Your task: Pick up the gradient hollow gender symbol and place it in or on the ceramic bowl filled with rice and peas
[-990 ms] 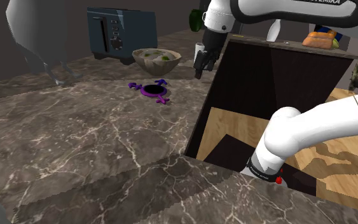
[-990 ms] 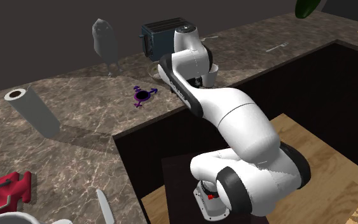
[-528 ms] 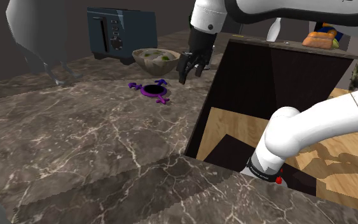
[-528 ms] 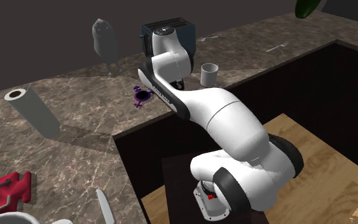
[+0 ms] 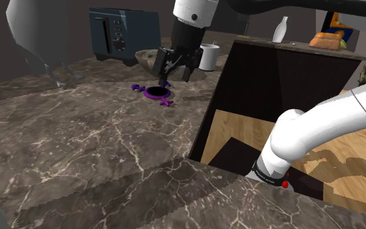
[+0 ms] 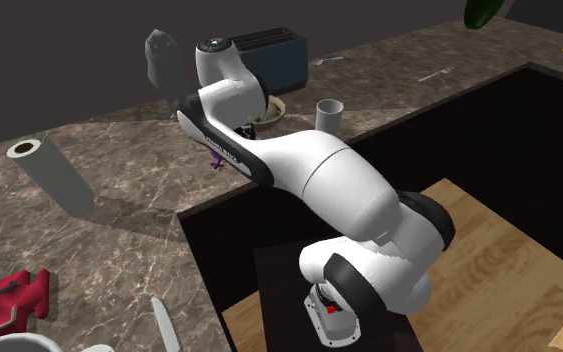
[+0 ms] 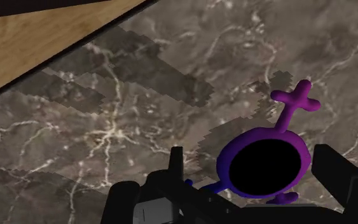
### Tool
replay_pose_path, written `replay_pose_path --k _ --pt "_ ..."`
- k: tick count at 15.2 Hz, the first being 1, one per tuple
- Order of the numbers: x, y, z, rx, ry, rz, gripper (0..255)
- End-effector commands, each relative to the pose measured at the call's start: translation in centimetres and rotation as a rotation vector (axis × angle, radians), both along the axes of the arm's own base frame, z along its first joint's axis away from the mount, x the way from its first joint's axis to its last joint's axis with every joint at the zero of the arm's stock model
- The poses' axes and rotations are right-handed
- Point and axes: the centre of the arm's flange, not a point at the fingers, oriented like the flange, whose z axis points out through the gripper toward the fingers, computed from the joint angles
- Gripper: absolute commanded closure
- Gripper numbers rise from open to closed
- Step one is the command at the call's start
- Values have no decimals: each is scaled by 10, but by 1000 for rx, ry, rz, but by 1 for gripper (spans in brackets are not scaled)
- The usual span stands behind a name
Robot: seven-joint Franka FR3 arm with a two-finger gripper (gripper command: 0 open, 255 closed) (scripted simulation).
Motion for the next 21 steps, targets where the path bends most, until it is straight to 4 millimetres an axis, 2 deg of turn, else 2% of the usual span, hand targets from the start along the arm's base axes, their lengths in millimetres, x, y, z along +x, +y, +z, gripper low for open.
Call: replay_pose_path --k 1,9,17,18,21 --pt "2 22 2 20 -8 -19 0" --pt "11 24 -37 20 -8 -19 0" --pt "11 24 -37 20 -7 -19 0" --pt "11 24 -37 20 -7 -19 255" --pt "11 24 -37 20 -7 -19 255"
